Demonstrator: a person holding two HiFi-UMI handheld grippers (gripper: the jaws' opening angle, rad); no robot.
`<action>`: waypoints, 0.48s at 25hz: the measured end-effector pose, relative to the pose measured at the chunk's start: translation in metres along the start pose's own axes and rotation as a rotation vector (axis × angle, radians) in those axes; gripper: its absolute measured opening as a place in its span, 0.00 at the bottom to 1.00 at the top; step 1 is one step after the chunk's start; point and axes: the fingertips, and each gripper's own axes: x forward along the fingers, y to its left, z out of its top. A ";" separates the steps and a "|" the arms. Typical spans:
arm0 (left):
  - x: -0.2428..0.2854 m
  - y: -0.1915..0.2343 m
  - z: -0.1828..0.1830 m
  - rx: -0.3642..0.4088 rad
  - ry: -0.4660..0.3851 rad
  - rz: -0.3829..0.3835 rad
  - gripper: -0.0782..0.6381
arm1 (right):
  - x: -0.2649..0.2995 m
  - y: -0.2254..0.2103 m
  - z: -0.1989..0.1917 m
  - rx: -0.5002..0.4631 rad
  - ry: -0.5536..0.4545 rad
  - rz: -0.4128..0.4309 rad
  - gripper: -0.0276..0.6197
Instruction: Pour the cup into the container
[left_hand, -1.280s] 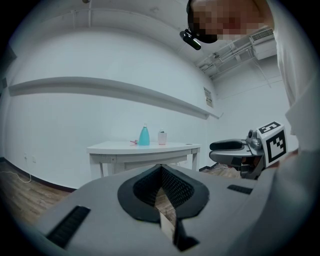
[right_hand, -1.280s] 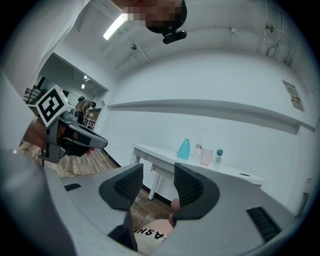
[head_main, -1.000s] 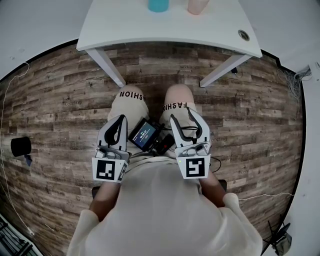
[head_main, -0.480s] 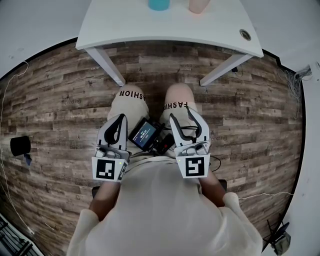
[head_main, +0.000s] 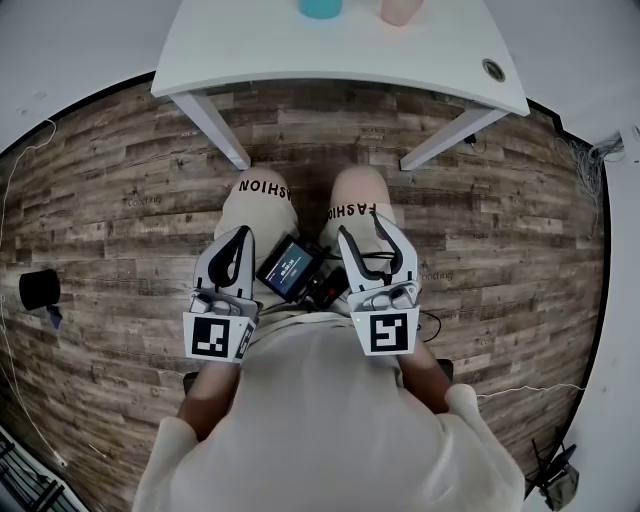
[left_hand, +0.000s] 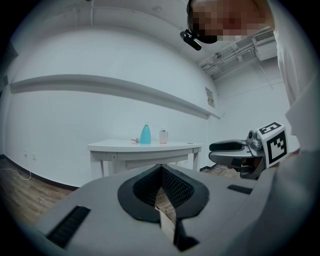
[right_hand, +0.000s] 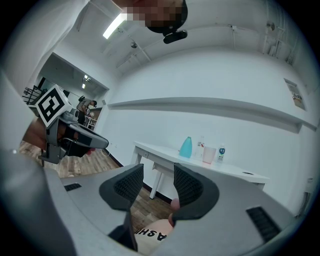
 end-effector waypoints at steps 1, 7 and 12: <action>0.000 0.000 0.000 -0.001 0.000 0.000 0.12 | 0.000 0.001 -0.001 -0.004 0.010 0.004 0.35; 0.001 -0.001 0.001 0.000 0.001 -0.003 0.12 | -0.001 -0.001 -0.003 0.004 0.019 -0.001 0.35; 0.003 0.000 0.002 0.004 -0.003 -0.007 0.12 | 0.000 -0.001 -0.004 -0.017 0.026 0.008 0.35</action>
